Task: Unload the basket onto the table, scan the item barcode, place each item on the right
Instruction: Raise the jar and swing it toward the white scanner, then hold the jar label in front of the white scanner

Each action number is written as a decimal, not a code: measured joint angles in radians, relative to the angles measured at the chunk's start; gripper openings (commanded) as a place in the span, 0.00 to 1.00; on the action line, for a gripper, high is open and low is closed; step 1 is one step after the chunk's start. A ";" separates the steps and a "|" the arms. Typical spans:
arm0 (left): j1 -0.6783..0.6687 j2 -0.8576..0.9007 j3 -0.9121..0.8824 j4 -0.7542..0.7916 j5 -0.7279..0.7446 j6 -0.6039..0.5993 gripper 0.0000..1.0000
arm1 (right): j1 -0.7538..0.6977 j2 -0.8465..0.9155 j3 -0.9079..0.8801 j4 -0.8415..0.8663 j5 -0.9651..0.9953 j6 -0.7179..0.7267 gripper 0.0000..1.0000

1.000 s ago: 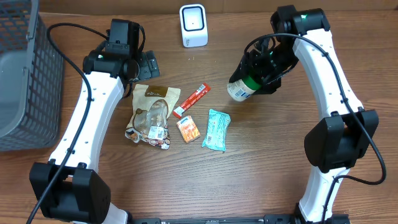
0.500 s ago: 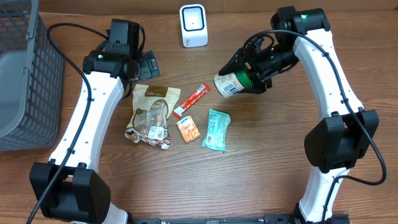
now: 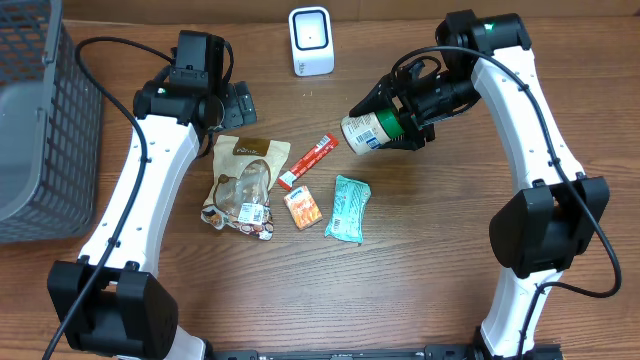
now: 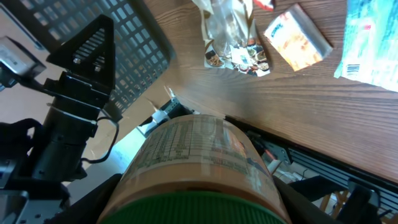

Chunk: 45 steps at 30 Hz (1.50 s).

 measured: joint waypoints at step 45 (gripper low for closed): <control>0.000 0.000 0.000 0.000 0.000 0.000 1.00 | 0.291 0.061 0.047 1.132 0.900 -0.069 0.04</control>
